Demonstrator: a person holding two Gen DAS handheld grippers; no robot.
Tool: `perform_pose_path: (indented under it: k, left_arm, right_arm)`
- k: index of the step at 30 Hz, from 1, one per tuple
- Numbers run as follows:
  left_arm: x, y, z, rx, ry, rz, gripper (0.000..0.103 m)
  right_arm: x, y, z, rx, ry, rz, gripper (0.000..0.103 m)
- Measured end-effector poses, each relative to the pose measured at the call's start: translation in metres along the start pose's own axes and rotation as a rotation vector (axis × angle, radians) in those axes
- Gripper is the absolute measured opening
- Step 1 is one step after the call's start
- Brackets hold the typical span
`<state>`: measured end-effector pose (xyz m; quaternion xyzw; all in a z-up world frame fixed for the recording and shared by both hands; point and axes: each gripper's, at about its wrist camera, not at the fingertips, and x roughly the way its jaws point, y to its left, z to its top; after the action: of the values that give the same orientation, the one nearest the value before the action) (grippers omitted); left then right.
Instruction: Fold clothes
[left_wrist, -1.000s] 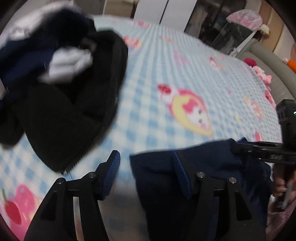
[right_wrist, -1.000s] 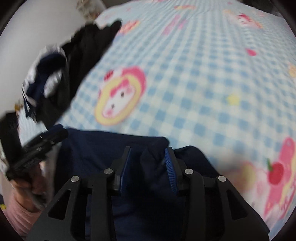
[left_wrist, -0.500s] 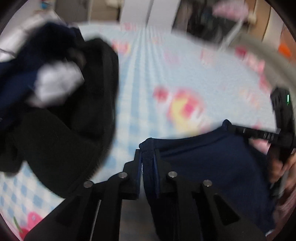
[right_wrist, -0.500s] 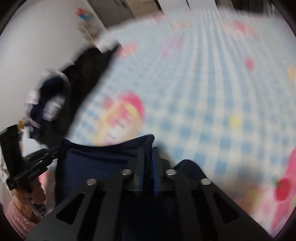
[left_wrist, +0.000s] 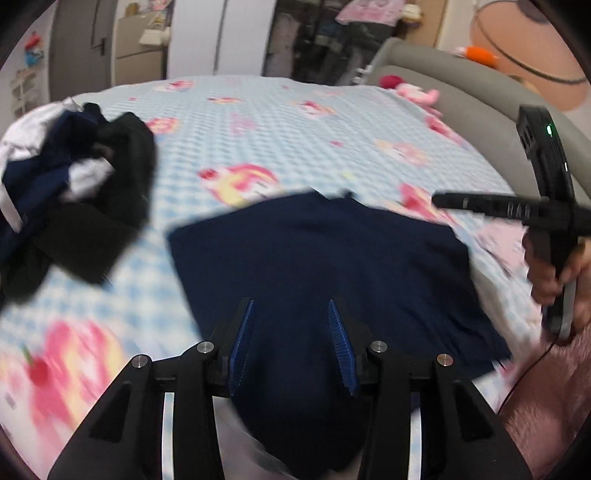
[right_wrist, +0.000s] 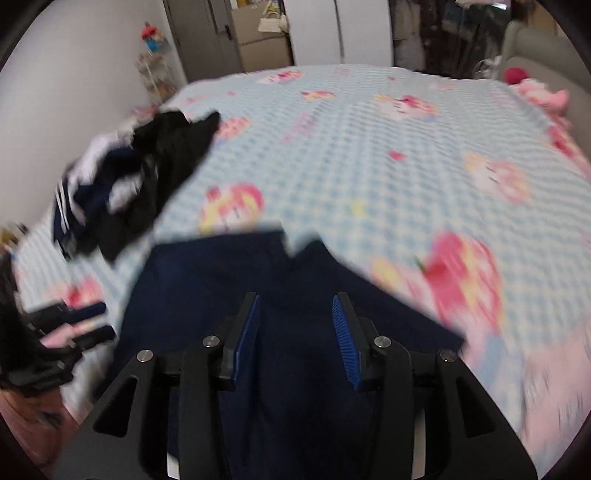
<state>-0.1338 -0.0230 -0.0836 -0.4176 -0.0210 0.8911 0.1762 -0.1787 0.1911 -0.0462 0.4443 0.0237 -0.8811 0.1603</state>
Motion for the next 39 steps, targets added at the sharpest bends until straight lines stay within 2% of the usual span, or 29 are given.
perform_pose_path:
  k: [3,5,7,9,12,14,17,19,20,22,23,24,26,28,29,31,32,34,35,37,39]
  left_arm:
    - [0.006,-0.012,-0.021,0.018,0.059,0.023,0.034]
    - [0.011,-0.02,-0.035,0.03,0.098,0.038,0.034]
    - [0.014,-0.025,-0.049,0.039,0.137,0.061,0.033]
    - [0.013,-0.019,-0.056,0.019,0.155,0.093,0.034]
    - [-0.008,-0.013,-0.058,-0.046,0.079,0.022,0.034]
    - [-0.015,-0.017,-0.056,-0.044,0.024,-0.01,0.034]
    - [-0.015,-0.036,-0.048,0.0,-0.029,-0.062,0.034]
    - [-0.004,-0.052,-0.046,0.049,-0.022,-0.059,0.035]
    - [0.002,-0.061,-0.044,0.074,-0.012,-0.055,0.036]
    - [0.016,-0.071,-0.048,0.115,0.022,-0.051,0.043]
    - [0.023,-0.074,-0.051,0.133,0.042,-0.05,0.05]
    - [0.03,-0.076,-0.054,0.148,0.061,-0.043,0.052]
    - [0.037,-0.075,-0.059,0.156,0.083,-0.006,0.052]
    - [0.035,-0.073,-0.062,0.149,0.073,0.005,0.052]
    - [0.033,-0.072,-0.061,0.143,0.063,0.012,0.052]
    - [0.028,-0.072,-0.061,0.13,0.039,0.011,0.044]
    - [0.025,-0.073,-0.062,0.127,0.026,0.001,0.035]
    - [0.019,-0.07,-0.063,0.101,0.016,-0.039,0.031]
    - [0.015,-0.067,-0.064,0.078,0.012,-0.062,0.025]
    - [0.009,-0.06,-0.062,0.029,0.006,-0.085,0.025]
    - [0.007,-0.06,-0.061,0.047,0.015,-0.05,0.025]
  right_arm:
    - [-0.009,0.01,-0.059,0.011,0.047,0.006,0.041]
    - [-0.002,0.009,-0.094,0.072,0.093,-0.003,0.04]
    - [0.003,0.001,-0.119,0.133,0.109,-0.045,0.034]
    - [0.001,-0.005,-0.133,0.164,0.101,-0.073,0.034]
    - [-0.011,-0.005,-0.132,0.133,0.093,-0.157,0.035]
    - [-0.025,-0.005,-0.131,0.132,0.038,-0.174,0.037]
    - [-0.036,0.002,-0.133,0.141,-0.018,-0.103,0.037]
    - [-0.034,0.015,-0.135,0.091,-0.024,-0.076,0.037]
    - [-0.03,0.024,-0.136,0.05,-0.012,-0.092,0.038]
    - [-0.019,0.037,-0.138,-0.009,0.034,-0.18,0.042]
    - [-0.013,0.04,-0.141,-0.03,0.051,-0.222,0.042]
    - [-0.009,0.043,-0.142,-0.044,0.063,-0.254,0.043]
    - [-0.005,0.038,-0.143,-0.027,0.058,-0.256,0.043]
    - [-0.002,0.034,-0.144,-0.009,0.052,-0.255,0.043]
    - [-0.002,0.031,-0.141,0.005,0.041,-0.243,0.043]
    - [-0.006,0.031,-0.14,0.024,0.007,-0.218,0.043]
    - [-0.009,0.029,-0.139,0.038,-0.016,-0.176,0.043]
    - [-0.016,0.025,-0.135,0.065,-0.062,-0.093,0.042]
    - [-0.02,0.023,-0.133,0.078,-0.084,-0.051,0.04]
    - [-0.023,0.02,-0.131,0.096,-0.11,-0.008,0.038]
    - [-0.022,0.022,-0.132,0.09,-0.103,0.002,0.038]
